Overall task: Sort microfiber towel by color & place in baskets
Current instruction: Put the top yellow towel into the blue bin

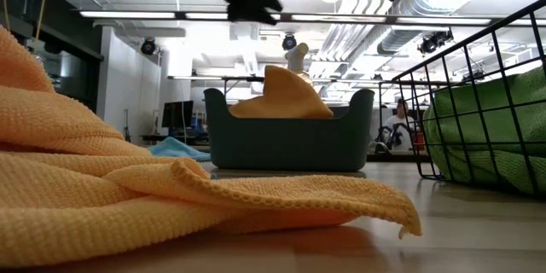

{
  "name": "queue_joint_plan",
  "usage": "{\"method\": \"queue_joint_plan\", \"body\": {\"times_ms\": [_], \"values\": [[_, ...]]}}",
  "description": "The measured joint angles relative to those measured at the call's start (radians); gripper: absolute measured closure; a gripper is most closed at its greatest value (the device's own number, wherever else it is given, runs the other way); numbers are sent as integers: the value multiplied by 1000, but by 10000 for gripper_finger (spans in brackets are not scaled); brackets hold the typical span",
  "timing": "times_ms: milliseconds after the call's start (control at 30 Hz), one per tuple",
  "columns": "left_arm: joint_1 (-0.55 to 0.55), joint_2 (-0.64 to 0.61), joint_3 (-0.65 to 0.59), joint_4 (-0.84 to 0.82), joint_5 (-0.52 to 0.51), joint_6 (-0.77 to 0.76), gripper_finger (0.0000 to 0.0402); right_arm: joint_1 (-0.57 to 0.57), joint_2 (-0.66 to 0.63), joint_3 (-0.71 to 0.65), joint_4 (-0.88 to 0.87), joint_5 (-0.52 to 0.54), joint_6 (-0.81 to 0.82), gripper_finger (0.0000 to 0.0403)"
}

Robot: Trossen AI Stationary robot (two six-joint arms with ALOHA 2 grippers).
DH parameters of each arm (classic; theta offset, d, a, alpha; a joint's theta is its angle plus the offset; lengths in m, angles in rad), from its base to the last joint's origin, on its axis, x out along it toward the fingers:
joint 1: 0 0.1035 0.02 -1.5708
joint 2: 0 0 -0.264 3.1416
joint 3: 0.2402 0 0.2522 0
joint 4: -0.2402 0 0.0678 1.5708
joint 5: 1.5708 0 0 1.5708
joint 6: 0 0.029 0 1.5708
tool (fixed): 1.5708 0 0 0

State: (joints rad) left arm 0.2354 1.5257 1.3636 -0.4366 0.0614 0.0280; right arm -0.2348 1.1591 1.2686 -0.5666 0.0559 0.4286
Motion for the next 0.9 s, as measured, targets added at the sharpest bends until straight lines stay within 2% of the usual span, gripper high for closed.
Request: {"method": "queue_joint_plan", "body": {"times_ms": [100, 200, 267, 433, 667, 767, 900], "values": [[-17, 22, -49, 87, 6, -2, 243, 0, -1, 0, 3, 0, 0, 139], [-31, 54, -111, 149, -23, -32, 347, 0, -3, 0, 3, 0, -3, 139], [-36, 75, -151, 218, -44, -70, 385, 0, -3, 0, 4, 0, -5, 139], [-24, 163, -221, 272, -148, -133, 398, 0, -3, 0, 7, 1, -11, 139], [-11, 325, -225, 274, -128, -198, 400, 0, -3, 0, 9, 3, 18, 139], [-11, 320, -225, 273, -83, -225, 399, 0, -3, 0, 9, 3, 26, 139], [-11, 230, -224, 280, -76, -170, 401, 0, -3, 0, 13, 3, 27, 139]]}}
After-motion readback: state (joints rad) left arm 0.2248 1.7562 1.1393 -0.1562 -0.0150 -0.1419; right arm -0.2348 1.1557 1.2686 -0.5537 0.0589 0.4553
